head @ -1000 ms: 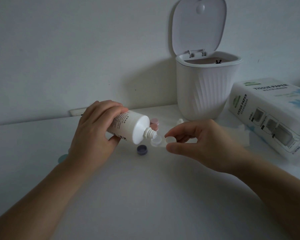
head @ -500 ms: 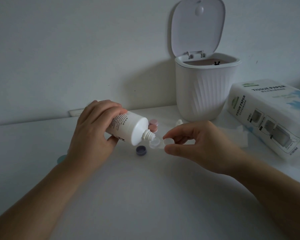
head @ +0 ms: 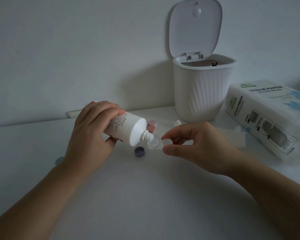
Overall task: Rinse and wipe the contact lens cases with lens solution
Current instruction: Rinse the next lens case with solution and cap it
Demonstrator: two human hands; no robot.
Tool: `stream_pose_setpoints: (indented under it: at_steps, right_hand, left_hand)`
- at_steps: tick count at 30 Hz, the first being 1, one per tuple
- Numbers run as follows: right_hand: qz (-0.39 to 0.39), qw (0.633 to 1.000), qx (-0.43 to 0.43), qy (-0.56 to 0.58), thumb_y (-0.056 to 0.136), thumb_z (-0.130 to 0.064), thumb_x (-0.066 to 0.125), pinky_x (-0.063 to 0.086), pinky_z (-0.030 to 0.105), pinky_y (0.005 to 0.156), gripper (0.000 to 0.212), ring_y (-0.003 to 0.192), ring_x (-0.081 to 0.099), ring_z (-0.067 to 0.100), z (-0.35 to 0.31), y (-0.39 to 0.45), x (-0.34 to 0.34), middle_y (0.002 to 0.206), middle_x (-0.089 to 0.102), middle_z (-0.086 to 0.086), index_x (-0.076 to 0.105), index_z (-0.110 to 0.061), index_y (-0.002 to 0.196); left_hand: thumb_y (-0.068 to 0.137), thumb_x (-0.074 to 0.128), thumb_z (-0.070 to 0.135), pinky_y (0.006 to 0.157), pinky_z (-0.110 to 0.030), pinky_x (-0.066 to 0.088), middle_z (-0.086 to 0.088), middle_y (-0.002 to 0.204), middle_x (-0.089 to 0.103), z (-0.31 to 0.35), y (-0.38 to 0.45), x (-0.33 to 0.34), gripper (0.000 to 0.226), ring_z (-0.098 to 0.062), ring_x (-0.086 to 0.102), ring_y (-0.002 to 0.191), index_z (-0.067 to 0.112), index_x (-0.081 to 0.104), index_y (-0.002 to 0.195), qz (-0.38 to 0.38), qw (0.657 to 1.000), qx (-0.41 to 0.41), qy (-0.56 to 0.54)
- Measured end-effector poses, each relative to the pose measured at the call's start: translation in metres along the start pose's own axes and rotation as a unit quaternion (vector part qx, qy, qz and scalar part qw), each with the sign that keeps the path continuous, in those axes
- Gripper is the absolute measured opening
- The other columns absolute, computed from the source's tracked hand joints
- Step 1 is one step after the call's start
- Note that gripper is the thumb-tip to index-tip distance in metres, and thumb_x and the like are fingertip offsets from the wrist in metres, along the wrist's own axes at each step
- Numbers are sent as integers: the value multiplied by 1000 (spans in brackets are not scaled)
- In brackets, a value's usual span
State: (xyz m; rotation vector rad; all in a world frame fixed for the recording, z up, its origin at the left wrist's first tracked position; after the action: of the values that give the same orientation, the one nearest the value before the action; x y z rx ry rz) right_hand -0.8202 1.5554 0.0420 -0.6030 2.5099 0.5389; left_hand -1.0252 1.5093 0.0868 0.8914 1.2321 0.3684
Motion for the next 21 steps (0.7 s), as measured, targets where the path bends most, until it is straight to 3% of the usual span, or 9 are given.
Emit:
stream_pose_setpoints:
  at_steps: [21]
  right_hand:
    - [3,1000,4,0,75,-45,77,57,22,79,28,78,69,2,0,0,-2,83,75,-13,78,-32,99]
  left_hand:
    - [62,84,-9,111,-48,39,-10,123,65,-1,-1,0,57,-31,54,119,4,68,115,4,1000,-6,-13]
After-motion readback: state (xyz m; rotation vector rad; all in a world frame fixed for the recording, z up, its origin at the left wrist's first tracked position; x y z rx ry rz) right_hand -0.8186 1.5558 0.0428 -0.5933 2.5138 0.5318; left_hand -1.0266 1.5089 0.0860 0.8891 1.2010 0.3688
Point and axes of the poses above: each hand's wrist, its own y-axis towards the middle knuckle, its own x-axis out of the palm, z = x × y, the point moved 10 cm from there along y, towards the middle knuckle
